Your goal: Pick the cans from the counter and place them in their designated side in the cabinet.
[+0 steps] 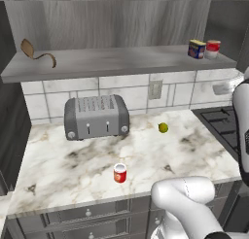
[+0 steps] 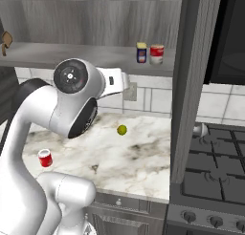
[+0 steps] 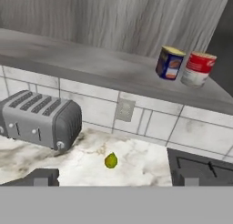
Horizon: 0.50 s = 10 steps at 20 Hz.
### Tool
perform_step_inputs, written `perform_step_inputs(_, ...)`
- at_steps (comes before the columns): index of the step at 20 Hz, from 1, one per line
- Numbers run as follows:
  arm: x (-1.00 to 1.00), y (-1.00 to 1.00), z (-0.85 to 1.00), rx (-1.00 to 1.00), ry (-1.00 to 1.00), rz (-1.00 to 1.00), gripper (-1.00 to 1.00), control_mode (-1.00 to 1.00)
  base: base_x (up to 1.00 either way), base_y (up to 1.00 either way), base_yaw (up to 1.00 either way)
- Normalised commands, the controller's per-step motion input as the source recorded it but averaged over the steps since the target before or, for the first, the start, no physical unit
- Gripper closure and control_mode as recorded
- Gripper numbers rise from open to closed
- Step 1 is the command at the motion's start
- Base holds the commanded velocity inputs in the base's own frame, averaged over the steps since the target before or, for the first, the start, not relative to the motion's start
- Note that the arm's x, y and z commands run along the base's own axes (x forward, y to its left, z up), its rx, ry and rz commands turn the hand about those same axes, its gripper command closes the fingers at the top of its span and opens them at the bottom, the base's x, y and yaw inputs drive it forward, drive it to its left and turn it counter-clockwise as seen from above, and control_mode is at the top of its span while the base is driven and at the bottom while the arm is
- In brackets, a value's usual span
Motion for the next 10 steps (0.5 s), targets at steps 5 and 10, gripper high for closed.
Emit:
perform_step_inputs(5,-0.36,0.25,-0.1,0.03,0.01,0.0,-1.0,-1.0,0.0,0.0,0.0)
perform_step_inputs(10,-0.31,0.23,-0.09,0.01,0.02,0.0,-1.0,-1.0,0.0,0.0,0.0)
